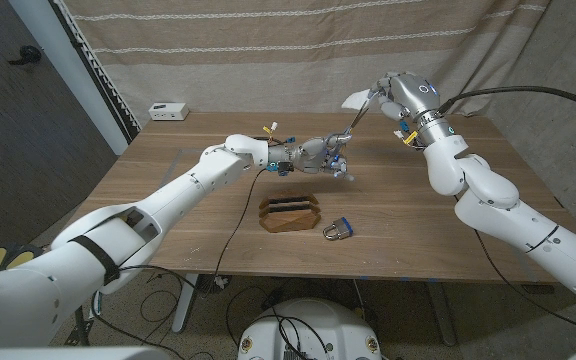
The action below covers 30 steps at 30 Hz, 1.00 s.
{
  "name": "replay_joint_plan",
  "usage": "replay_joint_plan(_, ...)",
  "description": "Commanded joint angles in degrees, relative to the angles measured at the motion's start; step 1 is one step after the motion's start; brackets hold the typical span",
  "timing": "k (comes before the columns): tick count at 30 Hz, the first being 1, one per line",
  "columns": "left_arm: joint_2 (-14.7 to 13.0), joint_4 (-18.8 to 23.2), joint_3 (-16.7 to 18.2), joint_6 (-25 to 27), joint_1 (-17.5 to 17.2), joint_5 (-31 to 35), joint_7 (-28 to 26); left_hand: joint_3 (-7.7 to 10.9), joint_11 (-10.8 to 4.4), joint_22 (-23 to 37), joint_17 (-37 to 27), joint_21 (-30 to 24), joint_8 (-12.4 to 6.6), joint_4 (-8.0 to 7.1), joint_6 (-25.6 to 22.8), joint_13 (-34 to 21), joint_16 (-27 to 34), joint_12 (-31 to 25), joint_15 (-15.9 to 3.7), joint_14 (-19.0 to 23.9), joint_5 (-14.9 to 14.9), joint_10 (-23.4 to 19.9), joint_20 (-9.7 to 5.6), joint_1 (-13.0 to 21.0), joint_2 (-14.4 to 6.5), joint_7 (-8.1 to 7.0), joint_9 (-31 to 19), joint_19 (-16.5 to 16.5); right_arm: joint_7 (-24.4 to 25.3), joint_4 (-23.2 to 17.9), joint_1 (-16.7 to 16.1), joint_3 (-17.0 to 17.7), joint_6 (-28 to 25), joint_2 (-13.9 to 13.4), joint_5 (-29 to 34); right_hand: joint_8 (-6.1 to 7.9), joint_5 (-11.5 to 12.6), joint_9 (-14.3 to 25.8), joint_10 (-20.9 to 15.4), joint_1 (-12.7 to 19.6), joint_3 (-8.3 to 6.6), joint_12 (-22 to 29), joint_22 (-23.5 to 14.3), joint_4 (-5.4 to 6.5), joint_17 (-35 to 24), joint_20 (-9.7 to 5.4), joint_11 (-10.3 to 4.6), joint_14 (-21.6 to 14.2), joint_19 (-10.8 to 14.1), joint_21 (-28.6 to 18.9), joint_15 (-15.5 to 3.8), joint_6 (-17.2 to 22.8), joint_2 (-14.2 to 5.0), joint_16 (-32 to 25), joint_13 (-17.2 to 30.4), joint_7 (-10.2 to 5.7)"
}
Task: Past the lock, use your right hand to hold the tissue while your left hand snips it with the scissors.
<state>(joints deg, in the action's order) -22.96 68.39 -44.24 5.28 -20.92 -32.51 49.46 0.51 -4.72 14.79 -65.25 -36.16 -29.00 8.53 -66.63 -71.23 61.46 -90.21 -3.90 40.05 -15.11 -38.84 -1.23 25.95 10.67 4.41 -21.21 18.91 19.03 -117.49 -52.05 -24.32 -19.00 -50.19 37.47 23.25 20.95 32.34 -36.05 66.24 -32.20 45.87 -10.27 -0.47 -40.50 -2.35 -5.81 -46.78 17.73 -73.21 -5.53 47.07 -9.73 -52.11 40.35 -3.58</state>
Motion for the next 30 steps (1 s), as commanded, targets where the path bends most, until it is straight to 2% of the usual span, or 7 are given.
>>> replay_joint_plan(1, 0.3, -0.3, 0.0, -0.6, 0.2, 0.0, 0.2, -0.55, -4.33, 0.2, -0.2, 0.1, 0.0, 0.08, -0.5, -0.1, 0.4, -0.5, -5.78, 0.5, -0.5, -5.2, 0.37, -0.4, -0.1, 0.25, -0.3, 0.4, -0.4, -1.3, -1.0, 1.1, 2.1, -1.9, -0.3, -0.15, -0.3, -0.1, -2.4, -0.1, -0.02, 3.3, -0.2, -0.37, -0.3, -3.34, -1.2, -0.6, 0.6, 0.1, -7.74, 0.5, -0.46, 0.1, 8.1, -0.25)
replay_joint_plan(22, 0.9, -0.8, -0.6, -0.7, 0.9, 0.5, 1.1, -2.4, -4.43, 0.2, -0.2, 0.2, 0.11, 0.09, -0.9, -0.1, 0.6, -0.5, -5.77, 0.6, -1.1, -5.3, 0.42, -0.2, -0.2, 0.3, -0.6, 0.3, -1.4, -0.8, -1.3, 1.9, 1.0, -0.9, -1.1, -0.94, -0.9, -0.9, -2.5, -0.8, -0.1, 2.6, -0.3, -0.88, -0.3, -3.9, -1.21, -0.5, 0.5, 0.3, -7.75, 0.5, -0.64, 0.8, 8.1, -0.01)
replay_joint_plan(30, 0.9, -0.8, -0.1, -0.6, 0.5, 0.1, 0.4, -4.16, -4.46, 0.1, -0.1, 0.3, 0.18, -0.05, -1.1, -0.1, 0.7, -0.5, -5.68, 0.8, -1.6, -5.5, 0.45, -0.7, 0.2, 0.32, -0.7, 0.4, -1.7, -0.9, -1.8, 2.0, 0.7, -1.3, -1.7, -0.99, -1.0, -1.0, -2.8, -0.9, -0.22, 2.5, -0.3, -1.06, -0.4, -3.92, -1.17, -0.7, 0.6, 0.4, -7.75, 0.7, -0.61, 0.8, 8.0, 0.1)
